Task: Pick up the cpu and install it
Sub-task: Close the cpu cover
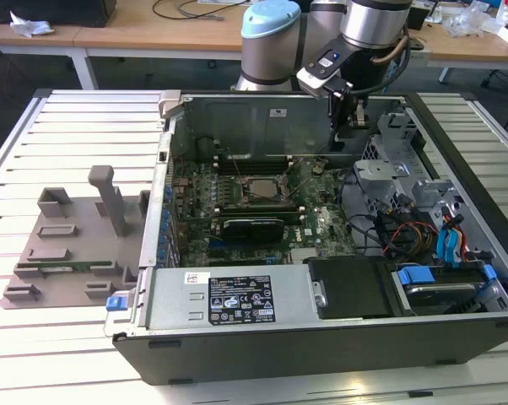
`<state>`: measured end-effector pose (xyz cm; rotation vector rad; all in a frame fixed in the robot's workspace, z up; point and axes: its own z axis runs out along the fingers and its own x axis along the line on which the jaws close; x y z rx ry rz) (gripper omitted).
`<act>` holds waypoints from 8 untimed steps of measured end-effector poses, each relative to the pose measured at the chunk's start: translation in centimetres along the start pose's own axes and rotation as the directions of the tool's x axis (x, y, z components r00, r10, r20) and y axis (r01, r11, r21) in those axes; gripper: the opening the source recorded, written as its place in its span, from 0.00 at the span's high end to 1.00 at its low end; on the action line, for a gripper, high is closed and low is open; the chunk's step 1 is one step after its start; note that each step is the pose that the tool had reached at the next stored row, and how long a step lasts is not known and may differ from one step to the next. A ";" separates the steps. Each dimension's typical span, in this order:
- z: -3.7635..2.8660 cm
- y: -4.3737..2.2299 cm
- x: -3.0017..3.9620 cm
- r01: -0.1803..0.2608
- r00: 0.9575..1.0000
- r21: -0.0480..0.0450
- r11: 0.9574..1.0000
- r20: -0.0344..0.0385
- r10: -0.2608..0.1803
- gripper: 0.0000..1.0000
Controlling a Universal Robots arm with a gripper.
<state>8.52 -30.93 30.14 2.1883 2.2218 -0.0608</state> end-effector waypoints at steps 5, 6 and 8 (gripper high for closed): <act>-0.01 0.99 -0.01 0.000 1.000 0.000 1.000 0.003 0.000 0.89; -0.01 1.20 -0.02 0.000 1.000 0.000 1.000 0.004 0.000 0.89; -0.01 1.54 -0.02 0.000 1.000 0.000 1.000 0.005 0.000 0.89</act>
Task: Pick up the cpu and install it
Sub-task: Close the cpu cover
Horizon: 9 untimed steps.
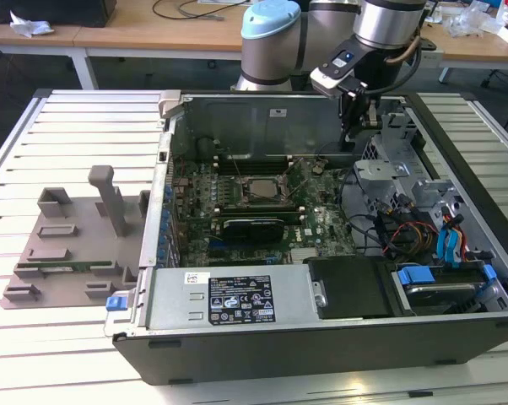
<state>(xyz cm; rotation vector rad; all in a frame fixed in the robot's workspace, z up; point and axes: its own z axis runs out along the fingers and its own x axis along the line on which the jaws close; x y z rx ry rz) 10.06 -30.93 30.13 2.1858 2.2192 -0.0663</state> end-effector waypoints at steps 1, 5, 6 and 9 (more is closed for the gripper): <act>0.00 0.10 0.00 0.000 1.000 0.000 1.000 0.000 0.000 0.89; 0.14 0.84 -0.01 0.000 1.000 0.000 1.000 0.002 0.000 0.89; 0.25 0.86 0.00 0.000 1.000 0.000 1.000 0.002 0.000 0.89; 0.42 0.86 0.01 0.000 1.000 0.000 1.000 0.002 0.000 0.89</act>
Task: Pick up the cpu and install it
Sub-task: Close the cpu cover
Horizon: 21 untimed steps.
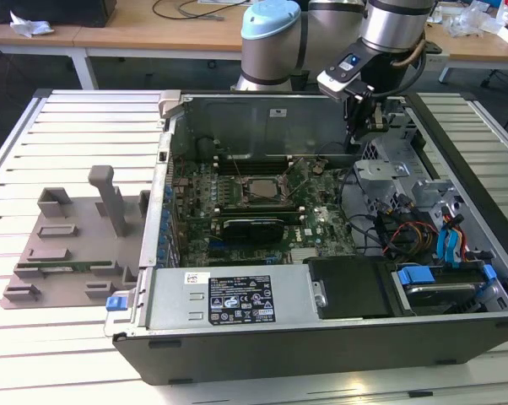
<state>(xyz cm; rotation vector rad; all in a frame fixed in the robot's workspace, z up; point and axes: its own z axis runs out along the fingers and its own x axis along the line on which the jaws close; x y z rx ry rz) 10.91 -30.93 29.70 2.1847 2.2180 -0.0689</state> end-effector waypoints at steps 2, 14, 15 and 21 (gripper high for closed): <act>0.00 -0.02 0.00 0.000 1.000 0.000 1.000 0.000 0.000 0.89; 0.66 -1.87 0.13 0.000 1.000 0.000 1.000 0.000 0.000 0.89; 0.69 -1.94 0.14 0.000 1.000 0.000 1.000 0.000 0.000 0.89; 1.23 -2.83 0.25 0.000 1.000 0.000 1.000 0.000 0.000 0.89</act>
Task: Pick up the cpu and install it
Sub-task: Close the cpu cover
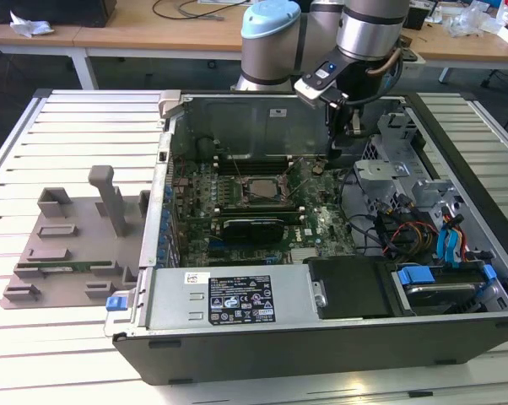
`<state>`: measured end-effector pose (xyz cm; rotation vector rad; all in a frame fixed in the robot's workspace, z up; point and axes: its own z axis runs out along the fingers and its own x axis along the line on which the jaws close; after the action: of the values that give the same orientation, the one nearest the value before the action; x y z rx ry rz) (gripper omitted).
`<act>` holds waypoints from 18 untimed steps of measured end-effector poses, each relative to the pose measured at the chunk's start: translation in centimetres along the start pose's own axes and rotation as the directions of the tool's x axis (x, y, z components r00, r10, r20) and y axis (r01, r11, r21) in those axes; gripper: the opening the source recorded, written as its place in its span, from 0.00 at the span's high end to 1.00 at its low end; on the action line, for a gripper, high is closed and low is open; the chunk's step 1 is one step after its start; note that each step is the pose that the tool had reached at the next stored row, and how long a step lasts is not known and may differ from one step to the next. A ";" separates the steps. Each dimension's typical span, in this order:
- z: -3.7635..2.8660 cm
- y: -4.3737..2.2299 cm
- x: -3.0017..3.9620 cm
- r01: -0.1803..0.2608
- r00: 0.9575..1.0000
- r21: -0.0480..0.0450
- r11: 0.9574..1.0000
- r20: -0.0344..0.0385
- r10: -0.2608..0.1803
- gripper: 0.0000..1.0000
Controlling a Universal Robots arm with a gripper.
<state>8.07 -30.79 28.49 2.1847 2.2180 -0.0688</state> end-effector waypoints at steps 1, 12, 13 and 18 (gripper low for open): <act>0.13 -0.12 0.04 0.000 1.000 0.000 1.000 0.000 0.000 0.89; 1.75 -1.17 0.29 0.000 1.000 0.000 1.000 0.000 0.000 0.89; 2.09 -1.41 0.31 0.000 1.000 0.000 1.000 0.000 0.000 0.89; 2.72 -2.41 0.36 0.000 1.000 0.000 1.000 0.000 0.000 0.89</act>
<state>5.63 -30.61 25.79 2.1848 2.2178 -0.0689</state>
